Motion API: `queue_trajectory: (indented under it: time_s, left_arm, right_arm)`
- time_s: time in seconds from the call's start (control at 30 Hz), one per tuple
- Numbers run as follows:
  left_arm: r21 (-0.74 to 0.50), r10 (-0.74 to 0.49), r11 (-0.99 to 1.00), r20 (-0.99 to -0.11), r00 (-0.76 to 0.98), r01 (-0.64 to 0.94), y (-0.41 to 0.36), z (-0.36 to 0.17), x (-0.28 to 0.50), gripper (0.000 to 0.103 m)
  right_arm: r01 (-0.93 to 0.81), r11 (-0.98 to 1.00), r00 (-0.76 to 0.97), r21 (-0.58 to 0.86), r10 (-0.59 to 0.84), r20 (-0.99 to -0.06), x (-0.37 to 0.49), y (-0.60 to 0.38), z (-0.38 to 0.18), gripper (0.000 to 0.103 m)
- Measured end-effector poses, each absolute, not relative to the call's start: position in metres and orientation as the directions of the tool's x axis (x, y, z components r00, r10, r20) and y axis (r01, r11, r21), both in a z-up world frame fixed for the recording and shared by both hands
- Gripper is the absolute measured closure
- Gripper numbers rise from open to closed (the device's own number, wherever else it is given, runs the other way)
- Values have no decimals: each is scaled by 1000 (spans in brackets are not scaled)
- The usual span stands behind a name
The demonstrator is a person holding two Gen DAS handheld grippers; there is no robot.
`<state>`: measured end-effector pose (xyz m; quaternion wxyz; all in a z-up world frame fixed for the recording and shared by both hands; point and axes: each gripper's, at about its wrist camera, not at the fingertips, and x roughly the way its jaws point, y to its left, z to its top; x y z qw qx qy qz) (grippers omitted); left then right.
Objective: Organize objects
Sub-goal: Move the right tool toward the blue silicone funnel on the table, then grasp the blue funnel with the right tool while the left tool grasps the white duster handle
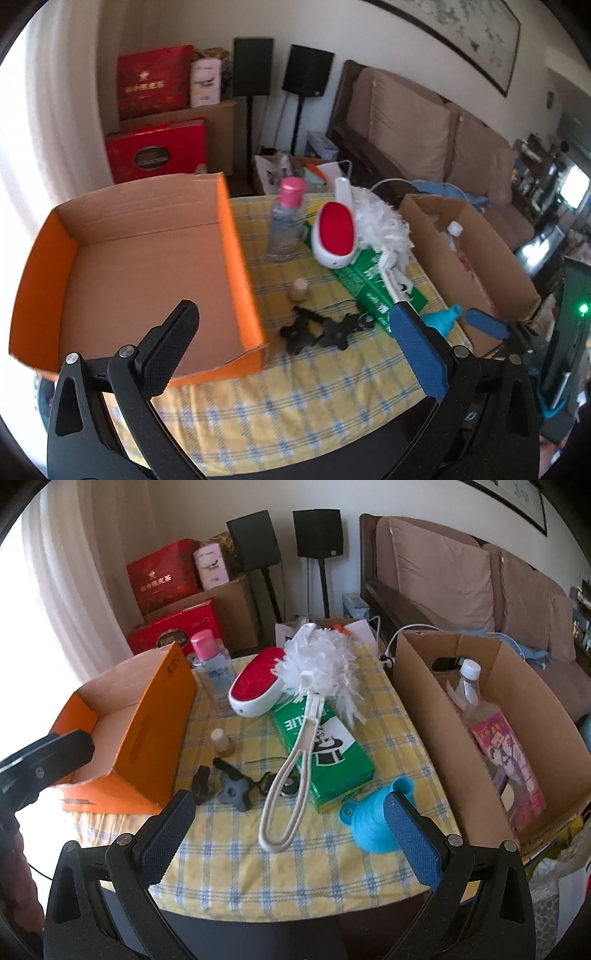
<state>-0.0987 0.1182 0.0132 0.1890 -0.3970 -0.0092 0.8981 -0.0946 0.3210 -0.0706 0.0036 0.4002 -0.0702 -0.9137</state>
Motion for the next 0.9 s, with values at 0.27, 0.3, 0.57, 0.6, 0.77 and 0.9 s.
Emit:
queue_trajectory:
  time_s: [0.27, 0.3, 0.57, 0.6, 0.77, 0.9]
  left_arm:
    - [-211, 417, -890, -734, -537, -403, 154, 3, -116, 0]
    - [-218, 426, -884, -739, -522, -413, 159, 1, -118, 0]
    - [-221, 451, -848, -778, -437, -481, 199, -19, -128, 0]
    - [-224, 453, -845, -783, -427, -485, 203, -22, -129, 0]
    - [-231, 448, -836, -811, -375, -499, 222, -39, -135, 0]
    - [-258, 456, -831, -825, -335, -493, 230, -52, -141, 0]
  right_arm:
    - [-16, -986, -658, 164, -113, -745, -101, 324, -78, 20]
    - [-14, -986, -656, 169, -119, -746, -100, 325, -78, 21]
    - [-44, -987, -673, 154, -85, -735, -77, 353, -65, 22]
    - [-53, -987, -675, 150, -75, -734, -75, 358, -64, 22]
    - [-111, -983, -669, 144, -33, -742, -72, 383, -66, 22]
    - [-133, -979, -657, 155, -30, -754, -72, 393, -76, 22]
